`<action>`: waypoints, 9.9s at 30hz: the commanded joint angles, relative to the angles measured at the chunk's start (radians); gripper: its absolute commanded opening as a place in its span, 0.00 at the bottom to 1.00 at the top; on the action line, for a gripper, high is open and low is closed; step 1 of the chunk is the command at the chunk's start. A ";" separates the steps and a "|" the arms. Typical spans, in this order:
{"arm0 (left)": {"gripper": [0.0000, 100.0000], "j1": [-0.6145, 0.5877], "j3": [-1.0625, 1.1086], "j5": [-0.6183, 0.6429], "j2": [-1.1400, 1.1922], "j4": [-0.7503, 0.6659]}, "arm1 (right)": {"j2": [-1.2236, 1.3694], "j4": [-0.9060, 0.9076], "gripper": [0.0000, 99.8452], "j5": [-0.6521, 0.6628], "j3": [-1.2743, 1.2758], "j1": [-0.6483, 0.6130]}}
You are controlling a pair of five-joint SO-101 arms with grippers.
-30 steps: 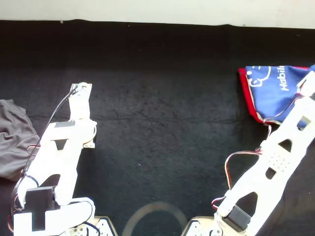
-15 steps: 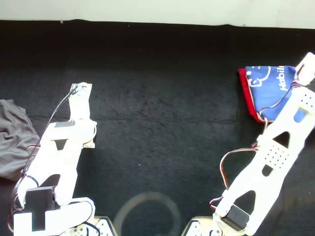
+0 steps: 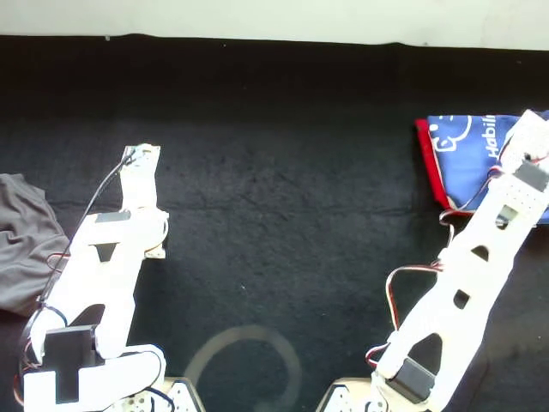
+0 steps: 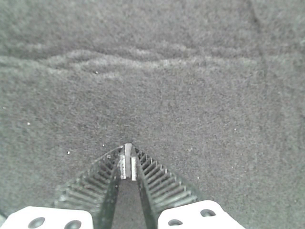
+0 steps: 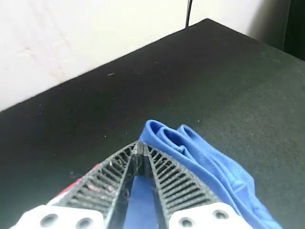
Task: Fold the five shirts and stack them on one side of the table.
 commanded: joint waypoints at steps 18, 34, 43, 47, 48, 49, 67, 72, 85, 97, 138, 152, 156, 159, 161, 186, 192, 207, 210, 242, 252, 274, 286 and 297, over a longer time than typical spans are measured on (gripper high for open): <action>0.01 -0.007 0.002 -0.006 -0.010 -0.026 | 0.139 -0.174 0.01 0.006 -0.091 0.067; 0.01 -0.007 0.004 -0.006 -0.010 -0.026 | -0.213 0.044 0.07 -0.126 -0.091 0.053; 0.01 -0.007 0.004 -0.006 -0.010 -0.026 | -0.128 0.041 0.07 -0.086 -0.090 0.053; 0.01 -0.007 0.004 -0.006 -0.010 -0.026 | -0.061 -0.036 0.07 -0.086 -0.090 0.076; 0.01 -0.007 0.004 -0.006 -0.010 -0.026 | -0.039 -0.071 0.07 -0.086 -0.090 0.087; 0.01 -0.007 0.004 -0.006 -0.010 -0.026 | -0.019 -0.101 0.07 -0.086 -0.090 0.096; 0.01 -0.007 0.004 -0.006 -0.010 -0.026 | -0.176 -0.013 0.07 -0.166 -0.091 0.119; 0.01 -0.007 0.004 -0.006 -0.010 -0.026 | -0.300 0.157 0.07 -0.233 -0.091 0.119; 0.01 -0.007 0.004 -0.006 -0.010 -0.026 | -0.529 0.707 0.07 -0.227 -0.097 0.142; 0.01 -0.007 0.004 -0.006 -0.010 -0.026 | -0.315 0.912 0.08 -0.095 -0.097 0.188; 0.01 -0.007 0.004 -0.006 -0.010 -0.026 | -0.898 1.147 0.08 -0.086 -0.090 -0.143; 0.01 -0.007 0.004 -0.006 -0.010 -0.026 | -1.420 1.147 0.08 -0.086 -0.090 -0.481; 0.01 -0.007 0.004 -0.006 -0.010 -0.026 | -1.478 1.147 0.08 -0.086 -0.090 -0.533; 0.01 -0.007 0.004 -0.006 -0.010 -0.026 | -1.514 1.147 0.08 -0.086 -0.090 -0.538; 0.01 -0.007 0.004 -0.006 -0.010 -0.026 | -1.546 1.147 0.08 -0.086 -0.087 -0.538; 0.01 -0.007 0.004 -0.006 -0.010 -0.026 | -2.563 0.383 0.08 -0.084 2.342 -0.656; 0.01 -0.007 0.004 -0.006 -0.010 -0.026 | -2.747 -0.022 0.08 0.060 2.934 -0.641; 0.01 -0.007 -0.002 -0.009 -0.012 -0.018 | -2.760 -0.030 0.08 0.061 3.114 -0.641; 0.01 -0.036 -0.010 -0.012 -0.022 0.008 | -2.760 -0.030 0.08 0.061 3.154 -0.638; 0.24 -0.702 -0.567 -0.344 0.389 0.480 | -2.760 -0.154 0.08 0.069 3.278 -0.641; 0.01 -0.653 -0.688 -0.339 0.433 0.548 | -2.760 -0.154 0.08 0.069 3.281 -0.641; 0.01 0.475 -1.546 -0.091 0.437 1.189 | -2.760 -0.159 0.08 0.069 3.301 -0.641; 0.26 0.704 -1.899 0.068 0.435 1.192 | -2.760 -0.159 0.08 0.069 3.301 -0.641; 0.25 0.262 -1.549 0.044 0.344 1.200 | -2.760 -0.159 0.08 0.069 3.301 -0.641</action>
